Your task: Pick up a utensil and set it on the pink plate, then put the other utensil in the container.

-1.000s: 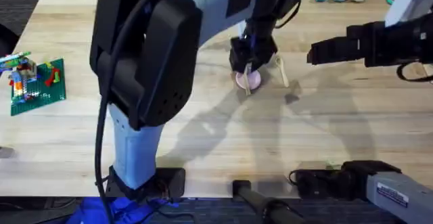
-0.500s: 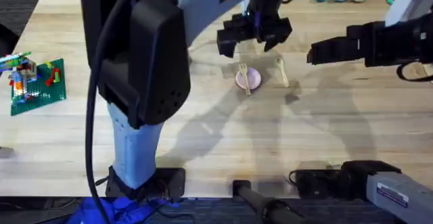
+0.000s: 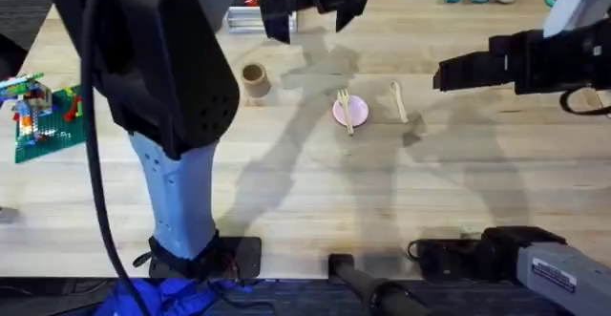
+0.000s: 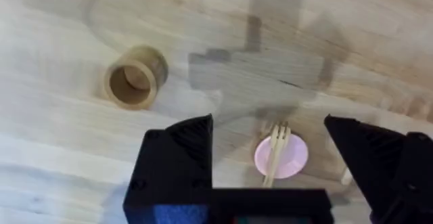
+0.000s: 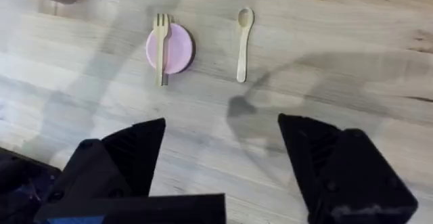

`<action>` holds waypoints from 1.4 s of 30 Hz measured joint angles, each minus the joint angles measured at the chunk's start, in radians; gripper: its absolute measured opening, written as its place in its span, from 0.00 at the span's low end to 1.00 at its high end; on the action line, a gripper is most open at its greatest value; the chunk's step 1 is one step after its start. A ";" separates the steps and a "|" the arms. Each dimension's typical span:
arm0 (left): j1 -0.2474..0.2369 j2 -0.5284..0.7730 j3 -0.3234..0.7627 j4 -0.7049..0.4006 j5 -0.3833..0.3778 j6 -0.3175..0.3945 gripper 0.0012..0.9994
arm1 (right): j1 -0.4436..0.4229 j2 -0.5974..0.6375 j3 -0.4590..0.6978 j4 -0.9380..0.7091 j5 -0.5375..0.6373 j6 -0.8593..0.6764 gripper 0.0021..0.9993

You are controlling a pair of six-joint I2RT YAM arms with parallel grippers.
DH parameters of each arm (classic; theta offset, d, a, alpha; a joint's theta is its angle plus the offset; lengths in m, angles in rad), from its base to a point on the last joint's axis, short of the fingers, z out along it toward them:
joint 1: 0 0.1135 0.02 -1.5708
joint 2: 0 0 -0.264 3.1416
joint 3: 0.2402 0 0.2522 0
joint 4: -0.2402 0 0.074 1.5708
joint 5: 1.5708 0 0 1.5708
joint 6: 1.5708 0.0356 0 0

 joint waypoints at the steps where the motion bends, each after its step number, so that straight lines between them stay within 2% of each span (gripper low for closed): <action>1: 0.002 0.000 0.013 -0.005 -0.001 0.037 0.99 | 0.000 0.000 0.000 0.000 0.000 0.000 0.99; 4: 0.002 0.000 0.050 -0.040 -0.001 0.127 0.99 | 0.000 0.000 0.000 0.000 0.000 0.000 0.99; 8: 0.010 0.000 0.106 -0.081 -0.001 0.213 0.99 | 0.000 0.000 0.000 0.000 0.000 0.000 0.99; 14: 0.065 -0.031 0.132 -0.090 0.017 0.329 0.99 | 0.000 0.000 0.000 0.000 0.000 0.000 0.99; 19: 0.122 -0.124 0.132 -0.093 0.094 0.437 0.99 | 0.000 0.000 0.000 0.004 0.000 0.000 0.99; 25: 0.184 -0.222 0.144 -0.161 0.149 0.522 0.99 | 0.000 0.000 0.000 0.004 0.000 0.000 0.99; 33: 0.262 -0.229 0.147 -0.212 0.219 0.638 1.00 | 0.000 0.000 0.000 0.004 0.000 0.000 0.99; 42: 0.352 -0.245 0.147 -0.238 0.264 0.706 0.99 | 0.000 0.000 0.000 0.004 0.000 0.000 0.99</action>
